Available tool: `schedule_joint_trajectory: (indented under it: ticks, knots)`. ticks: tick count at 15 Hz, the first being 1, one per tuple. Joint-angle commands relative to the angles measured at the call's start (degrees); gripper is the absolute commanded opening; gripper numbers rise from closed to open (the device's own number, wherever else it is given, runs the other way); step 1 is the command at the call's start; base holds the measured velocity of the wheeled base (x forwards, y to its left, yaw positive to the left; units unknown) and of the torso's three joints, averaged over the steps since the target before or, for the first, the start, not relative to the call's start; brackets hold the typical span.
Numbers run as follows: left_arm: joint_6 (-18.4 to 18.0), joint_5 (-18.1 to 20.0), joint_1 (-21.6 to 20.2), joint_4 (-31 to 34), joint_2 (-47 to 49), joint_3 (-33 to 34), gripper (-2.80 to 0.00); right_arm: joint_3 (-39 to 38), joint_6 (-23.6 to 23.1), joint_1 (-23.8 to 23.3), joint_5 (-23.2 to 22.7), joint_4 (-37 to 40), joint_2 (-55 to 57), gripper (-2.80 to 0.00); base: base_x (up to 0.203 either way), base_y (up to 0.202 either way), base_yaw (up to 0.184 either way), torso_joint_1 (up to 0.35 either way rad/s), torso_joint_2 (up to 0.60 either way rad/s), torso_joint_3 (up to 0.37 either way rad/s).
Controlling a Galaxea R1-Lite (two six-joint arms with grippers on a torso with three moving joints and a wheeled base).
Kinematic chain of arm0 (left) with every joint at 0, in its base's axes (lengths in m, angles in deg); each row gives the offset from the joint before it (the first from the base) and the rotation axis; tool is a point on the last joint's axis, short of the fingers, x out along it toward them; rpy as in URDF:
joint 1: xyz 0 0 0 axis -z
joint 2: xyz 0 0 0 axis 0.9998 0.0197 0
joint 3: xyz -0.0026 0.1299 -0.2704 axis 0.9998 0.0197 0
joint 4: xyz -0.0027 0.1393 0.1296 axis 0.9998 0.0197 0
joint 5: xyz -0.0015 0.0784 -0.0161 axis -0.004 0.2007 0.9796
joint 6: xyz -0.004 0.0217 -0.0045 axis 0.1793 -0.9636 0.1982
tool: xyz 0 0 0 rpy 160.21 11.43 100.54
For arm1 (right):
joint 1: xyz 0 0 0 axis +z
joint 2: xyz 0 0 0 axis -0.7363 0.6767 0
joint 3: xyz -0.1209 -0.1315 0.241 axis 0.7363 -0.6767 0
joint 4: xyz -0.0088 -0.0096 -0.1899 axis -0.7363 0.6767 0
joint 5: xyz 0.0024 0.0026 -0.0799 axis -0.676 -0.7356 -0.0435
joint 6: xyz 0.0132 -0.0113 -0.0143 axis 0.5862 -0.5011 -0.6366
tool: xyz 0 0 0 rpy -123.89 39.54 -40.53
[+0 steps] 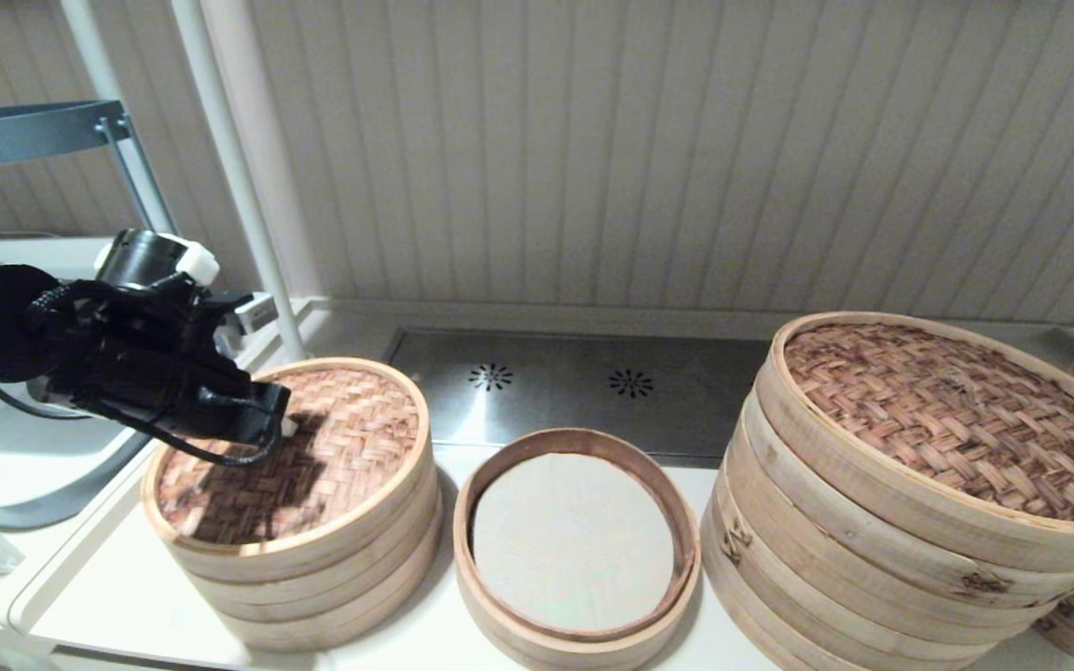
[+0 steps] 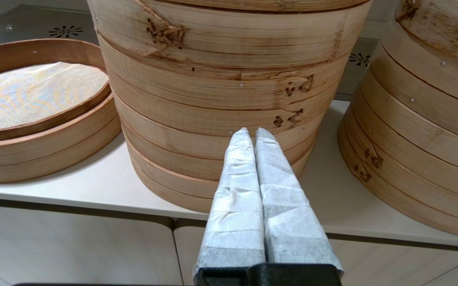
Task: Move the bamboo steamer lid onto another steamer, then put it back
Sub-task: Pick up the steamer
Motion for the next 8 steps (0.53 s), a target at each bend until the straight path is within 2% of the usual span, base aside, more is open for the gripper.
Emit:
schedule_joint_trajectory:
  ticks: [1, 8]
  knots:
    - [-0.06, -0.06, -0.07, 0.04, -0.90, -0.50, -2.80, -0.01, -0.03, 0.00, -0.02, 0.02, 0.08, -2.80, 0.000, 0.000, 0.000, 0.000, 0.00, 0.000]
    - [0.08, 0.12, -0.07, 0.04, -3.44, -1.24, -2.80, 0.00, -0.03, 0.00, -0.02, 0.02, 0.03, -2.80, 0.000, 0.000, 0.000, 0.000, 0.00, 0.000]
